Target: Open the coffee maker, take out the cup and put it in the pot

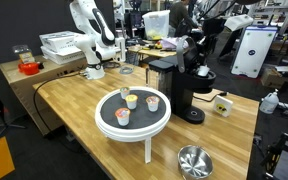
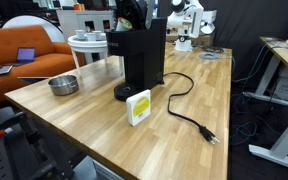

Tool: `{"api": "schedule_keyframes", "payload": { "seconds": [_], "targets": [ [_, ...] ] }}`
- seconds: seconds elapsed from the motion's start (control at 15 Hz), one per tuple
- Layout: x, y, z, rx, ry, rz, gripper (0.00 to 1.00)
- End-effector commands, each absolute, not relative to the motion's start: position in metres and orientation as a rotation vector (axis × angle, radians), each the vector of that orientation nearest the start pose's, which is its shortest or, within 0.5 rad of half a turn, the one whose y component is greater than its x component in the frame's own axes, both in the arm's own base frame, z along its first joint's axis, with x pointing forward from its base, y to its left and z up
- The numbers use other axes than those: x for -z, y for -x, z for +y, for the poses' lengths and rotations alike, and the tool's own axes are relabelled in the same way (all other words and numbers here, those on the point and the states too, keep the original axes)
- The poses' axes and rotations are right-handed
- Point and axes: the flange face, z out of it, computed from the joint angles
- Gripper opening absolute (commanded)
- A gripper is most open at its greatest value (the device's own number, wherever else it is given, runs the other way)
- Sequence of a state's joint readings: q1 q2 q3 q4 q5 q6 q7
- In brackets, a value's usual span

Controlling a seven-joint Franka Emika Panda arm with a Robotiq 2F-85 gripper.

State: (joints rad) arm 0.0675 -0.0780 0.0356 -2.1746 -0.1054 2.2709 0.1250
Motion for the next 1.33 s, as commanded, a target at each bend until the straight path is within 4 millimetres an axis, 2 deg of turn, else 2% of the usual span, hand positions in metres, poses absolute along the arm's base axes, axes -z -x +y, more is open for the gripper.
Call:
{"api": "schedule_keyframes", "payload": {
  "seconds": [0.0,0.2,0.27,0.33,0.4,1.0,1.13,1.27],
  "targets": [
    [-0.451,-0.526,0.054,0.3,3.211,-0.092,0.01],
    [-0.449,-0.523,0.056,0.29,3.208,-0.092,0.02],
    [-0.446,-0.522,0.055,0.276,3.204,-0.083,0.28],
    [-0.443,-0.522,0.054,0.264,3.208,-0.076,0.28],
    [-0.44,-0.521,0.053,0.252,3.212,-0.068,0.32],
    [-0.427,-0.525,0.032,0.222,3.243,0.016,0.95],
    [-0.418,-0.526,0.031,0.193,3.237,0.018,1.0],
    [-0.409,-0.526,0.032,0.163,3.234,0.01,1.0]
  ]
}}
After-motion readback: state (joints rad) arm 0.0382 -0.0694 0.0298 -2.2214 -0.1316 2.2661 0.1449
